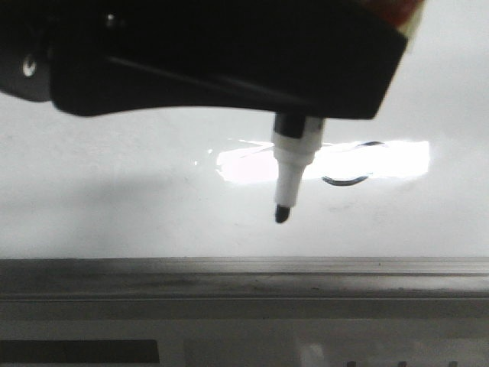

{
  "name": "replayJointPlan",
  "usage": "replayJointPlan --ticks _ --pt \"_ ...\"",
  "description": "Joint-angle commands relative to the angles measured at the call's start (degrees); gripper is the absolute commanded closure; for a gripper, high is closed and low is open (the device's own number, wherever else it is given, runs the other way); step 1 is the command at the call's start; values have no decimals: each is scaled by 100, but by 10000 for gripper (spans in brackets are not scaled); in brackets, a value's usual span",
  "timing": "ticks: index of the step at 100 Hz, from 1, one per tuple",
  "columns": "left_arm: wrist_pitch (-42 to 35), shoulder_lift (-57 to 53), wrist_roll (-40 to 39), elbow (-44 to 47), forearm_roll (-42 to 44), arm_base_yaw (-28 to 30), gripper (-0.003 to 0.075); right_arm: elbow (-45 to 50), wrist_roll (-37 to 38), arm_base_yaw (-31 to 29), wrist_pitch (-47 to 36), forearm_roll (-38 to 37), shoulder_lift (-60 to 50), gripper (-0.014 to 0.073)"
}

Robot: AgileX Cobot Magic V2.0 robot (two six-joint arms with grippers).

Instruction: Write number 6 on whiteboard

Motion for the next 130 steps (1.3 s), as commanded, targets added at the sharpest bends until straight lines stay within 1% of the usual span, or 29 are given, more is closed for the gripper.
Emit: replayJointPlan --ticks 1,25,33,39,40,42,45,47,52,54,56,59,64,68,78,95,100,105,110,114,115,117,122,124,125,127,130 --pt "437 -88 -147 -172 -278 -15 741 -193 -147 -40 -232 -458 -30 665" --pt "399 -88 -147 -172 -278 -15 741 -193 -147 -40 -245 -647 -30 664" --pt "377 -88 -147 -172 -278 -15 741 -193 -147 -40 -269 -647 -30 629" --pt "377 -88 -147 -172 -278 -15 741 -193 -147 -40 -283 -647 -30 543" --pt "377 -88 -147 -172 -278 -15 741 -193 -147 -40 -283 -647 -30 543" --pt "377 -88 -147 -172 -278 -15 741 -193 -147 -40 -283 -647 -30 505" --pt "366 -88 -147 -172 -278 -15 741 -193 -147 -40 -283 -658 -30 431" --pt "356 -88 -147 -172 -278 -15 741 -193 -147 -40 -271 -656 -30 399" --pt "330 -88 -147 -172 -278 -15 741 -193 -147 -40 -233 -720 -40 260" --pt "315 -88 -147 -172 -278 -15 741 -193 -147 -40 -234 -742 -33 226" --pt "308 -88 -147 -172 -278 -15 741 -205 -147 -40 -220 -783 -45 162" --pt "290 -88 -158 -172 -278 -15 741 -218 -147 -40 -169 -810 -59 107" --pt "276 -88 -158 -172 -278 -15 741 -277 -147 -40 -52 -905 -109 41" --pt "258 -88 -212 -172 -278 -15 741 -332 -147 -40 87 -975 -189 25" --pt "-48 -88 -674 -172 -227 -15 741 -545 -147 -40 421 -1203 -433 31" --pt "-1331 -88 -2160 -161 270 -15 741 -866 -147 -40 988 -1438 -915 34" --pt "-1607 -88 -2477 -161 294 -15 741 -883 -136 -40 1095 -1464 -1042 66" --pt "-1838 -88 -2637 -161 225 -15 741 -895 -136 -40 1202 -1464 -1166 132" --pt "-2088 -88 -2799 -161 123 -15 741 -895 -136 -40 1304 -1464 -1251 228" --pt "-2334 -88 -2947 -161 71 -15 741 -895 -136 -40 1371 -1464 -1291 330" --pt "-2375 -88 -3013 -161 57 -15 741 -895 -136 -40 1396 -1464 -1304 368" --pt "-2486 -88 -3100 -161 43 -15 741 -895 -136 -40 1418 -1464 -1331 405" --pt "-2713 -88 -3283 -161 2 -15 741 -895 -136 -40 1433 -1464 -1356 558" --pt "-2758 -88 -3310 -161 -14 -15 741 -895 -136 -40 1433 -1464 -1356 594" --pt "-2780 -88 -3311 -161 -16 -15 741 -895 -136 -40 1433 -1464 -1356 629" --pt "-2843 -88 -3321 -161 -69 -15 741 -895 -136 -40 1433 -1464 -1356 665" --pt "-2936 -88 -3321 -161 -164 -15 741 -895 -125 -40 1433 -1464 -1356 659"
